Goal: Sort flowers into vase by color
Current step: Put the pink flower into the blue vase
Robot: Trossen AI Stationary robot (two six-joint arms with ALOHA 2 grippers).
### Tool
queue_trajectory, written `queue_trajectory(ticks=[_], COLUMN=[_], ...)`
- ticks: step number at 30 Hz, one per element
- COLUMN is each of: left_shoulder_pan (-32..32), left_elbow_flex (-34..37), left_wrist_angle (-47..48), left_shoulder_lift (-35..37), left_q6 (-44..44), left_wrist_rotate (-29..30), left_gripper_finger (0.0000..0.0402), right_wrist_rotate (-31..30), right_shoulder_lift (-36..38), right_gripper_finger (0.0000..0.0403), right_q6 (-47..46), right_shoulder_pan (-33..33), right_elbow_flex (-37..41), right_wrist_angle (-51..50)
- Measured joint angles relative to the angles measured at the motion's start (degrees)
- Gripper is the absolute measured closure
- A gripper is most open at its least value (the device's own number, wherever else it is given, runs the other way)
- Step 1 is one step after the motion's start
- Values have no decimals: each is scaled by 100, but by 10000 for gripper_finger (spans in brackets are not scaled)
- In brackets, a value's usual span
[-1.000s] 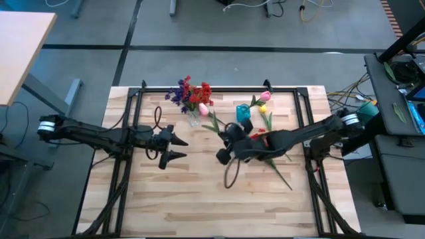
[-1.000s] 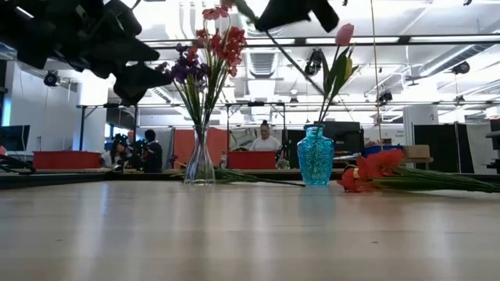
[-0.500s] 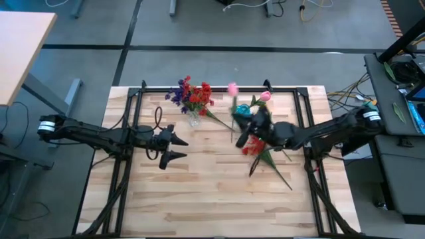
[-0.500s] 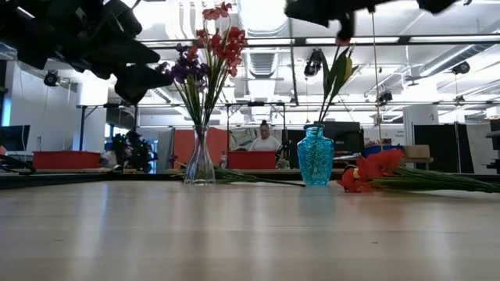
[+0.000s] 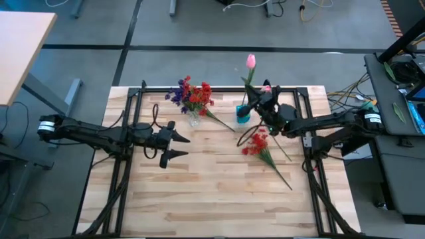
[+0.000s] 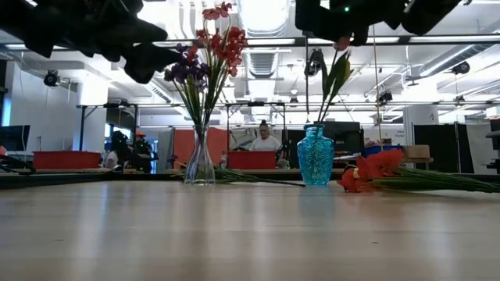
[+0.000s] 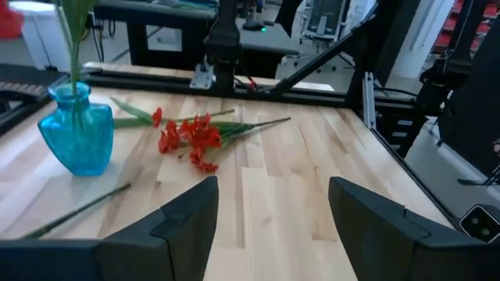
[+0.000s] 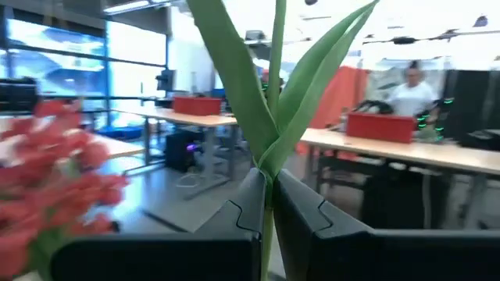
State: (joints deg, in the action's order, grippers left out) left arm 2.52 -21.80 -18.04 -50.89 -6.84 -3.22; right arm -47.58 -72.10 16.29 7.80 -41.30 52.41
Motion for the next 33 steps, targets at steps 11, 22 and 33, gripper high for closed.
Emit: queue_trajectory(ticks=[11, 22, 33], left_shoulder_pan=[0, 0, 0], left_elbow_flex=[-20, -20, -20], left_wrist_angle=[6, 117, 148], left_shoulder_lift=[0, -2, -2], left_q6=[231, 233, 169], left_wrist_rotate=[337, 430, 435], left_gripper_finger=[174, 174, 174], right_wrist_rotate=[-61, -48, -400], right_shoulder_lift=[-490, -605, -597], right_gripper_finger=[390, 383, 294], right_q6=[26, -72, -370], right_shoulder_pan=[396, 371, 258], right_elbow_flex=[-67, -66, -65], right_wrist_angle=[61, -233, -564])
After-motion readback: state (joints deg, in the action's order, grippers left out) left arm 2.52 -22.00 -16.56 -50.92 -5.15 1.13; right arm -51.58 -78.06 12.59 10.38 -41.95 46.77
